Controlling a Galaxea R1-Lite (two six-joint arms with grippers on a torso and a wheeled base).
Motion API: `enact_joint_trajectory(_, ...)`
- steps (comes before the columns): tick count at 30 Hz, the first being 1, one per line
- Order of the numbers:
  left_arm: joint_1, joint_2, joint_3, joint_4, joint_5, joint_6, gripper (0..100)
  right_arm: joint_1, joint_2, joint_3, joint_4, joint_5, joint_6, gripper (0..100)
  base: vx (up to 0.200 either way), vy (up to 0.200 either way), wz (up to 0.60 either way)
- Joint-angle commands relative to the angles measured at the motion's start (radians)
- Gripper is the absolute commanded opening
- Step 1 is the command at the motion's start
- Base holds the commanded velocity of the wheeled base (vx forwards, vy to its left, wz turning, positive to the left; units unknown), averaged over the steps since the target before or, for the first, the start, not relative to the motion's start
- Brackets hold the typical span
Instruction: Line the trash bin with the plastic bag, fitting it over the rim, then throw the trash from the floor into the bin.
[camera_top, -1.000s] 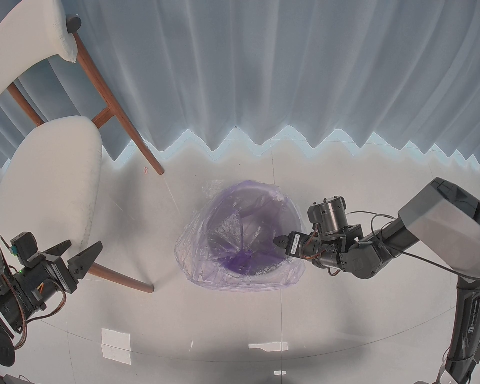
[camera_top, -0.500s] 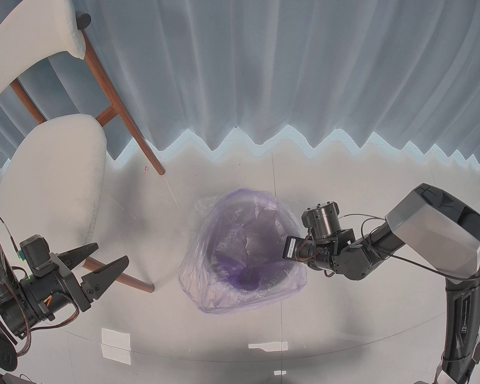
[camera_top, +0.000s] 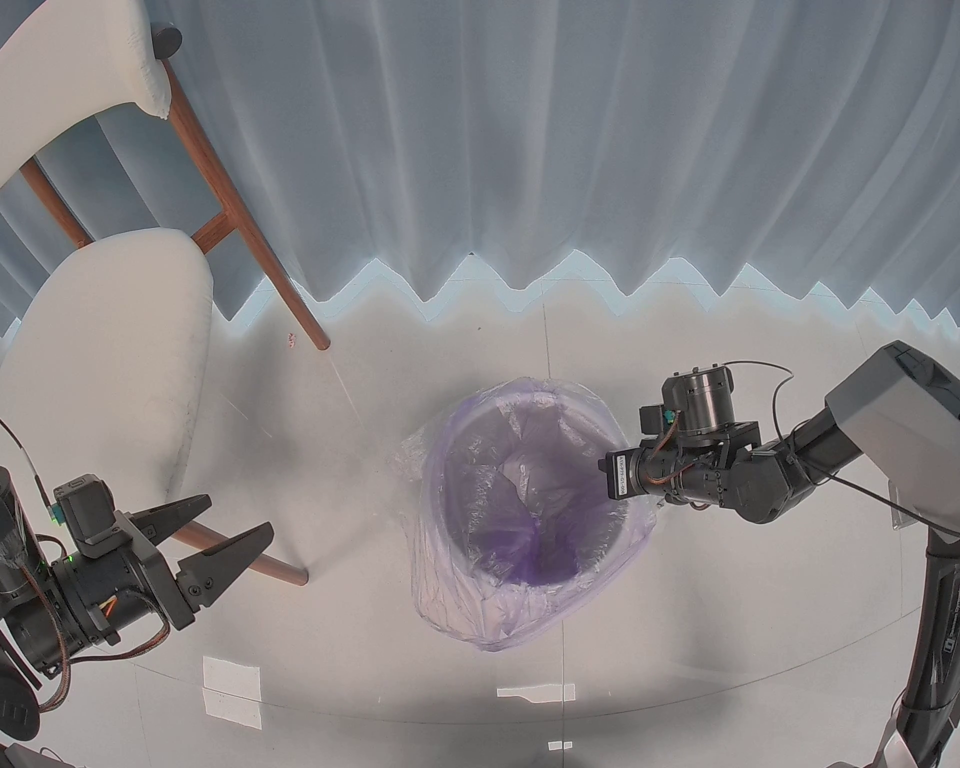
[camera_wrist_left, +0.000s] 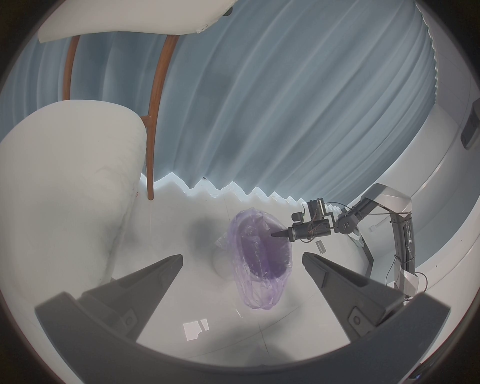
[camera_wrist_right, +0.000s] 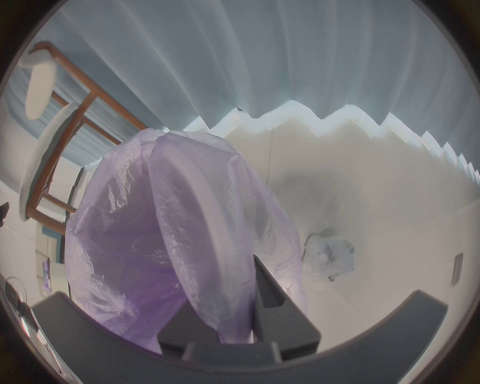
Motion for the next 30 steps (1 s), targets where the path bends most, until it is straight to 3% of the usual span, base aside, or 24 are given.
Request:
enact_joint_trajectory(1, -0.004, 0.01, 0.002, 0.0, -0.001, 0.0, 100, -0.015, -0.029, 0.003, -0.005, 0.018, -0.032, 0, 0.0, 0.0, 0.0)
enact_joint_trajectory(10, -0.007, 0.01, 0.003, 0.0, 0.003, 0.001, 100, -0.021, -0.002, 0.003, -0.005, 0.061, -0.052, 0, 0.0, 0.0, 0.0)
enact_joint_trajectory(11, -0.007, 0.01, 0.005, 0.0, 0.003, 0.001, 100, -0.024, 0.0, 0.004, -0.005, 0.063, -0.051, 100, 0.0, 0.0, 0.0)
enact_joint_trajectory(22, -0.03, 0.012, 0.022, 0.001, -0.001, 0.0, 100, -0.033, -0.037, 0.05, -0.106, 0.112, -0.019, 100, 0.0, 0.0, 0.0)
enact_joint_trajectory(26, -0.09, 0.049, 0.023, 0.003, 0.001, -0.003, 100, -0.067, -0.097, 0.086, -0.109, 0.121, -0.011, 100, 0.0, 0.0, 0.0)
enact_joint_trajectory(30, -0.093, 0.128, 0.045, 0.004, 0.001, -0.01, 100, -0.118, -0.143, 0.118, -0.157, 0.123, 0.024, 100, 0.0, 0.0, 0.0)
